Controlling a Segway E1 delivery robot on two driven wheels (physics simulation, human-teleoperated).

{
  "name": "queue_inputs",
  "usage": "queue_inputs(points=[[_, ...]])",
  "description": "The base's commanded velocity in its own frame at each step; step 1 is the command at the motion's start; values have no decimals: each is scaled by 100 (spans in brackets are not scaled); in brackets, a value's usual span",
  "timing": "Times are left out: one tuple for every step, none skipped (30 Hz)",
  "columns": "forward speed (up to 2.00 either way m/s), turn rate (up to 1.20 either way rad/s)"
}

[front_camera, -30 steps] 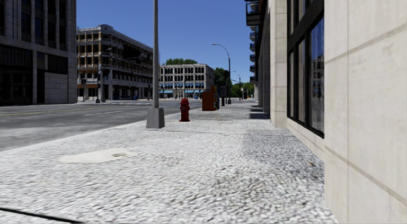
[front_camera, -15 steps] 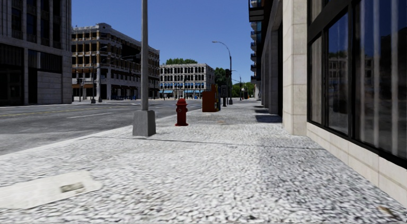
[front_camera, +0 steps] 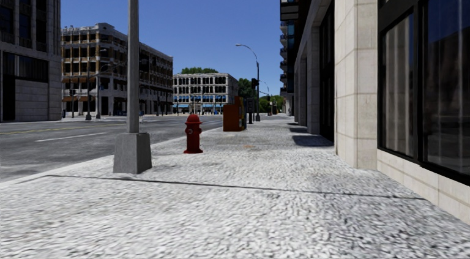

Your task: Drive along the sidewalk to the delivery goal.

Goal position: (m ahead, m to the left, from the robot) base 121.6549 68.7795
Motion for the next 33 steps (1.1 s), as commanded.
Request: queue_inputs(points=[[200,-39],[200,-39],[200,-39],[200,-39],[200,-39],[200,-39],[200,-39],[200,-39],[200,-39],[200,-39],[200,-39],[200,-39],[200,-39],[200,-39],[200,-39],[200,-39],[200,-39],[200,-39],[200,0],[200,0],[200,0],[200,0],[200,0],[200,0],[200,0],[200,0],[200,0],[200,0],[200,0],[200,0],[200,0],[200,0],[200,0]])
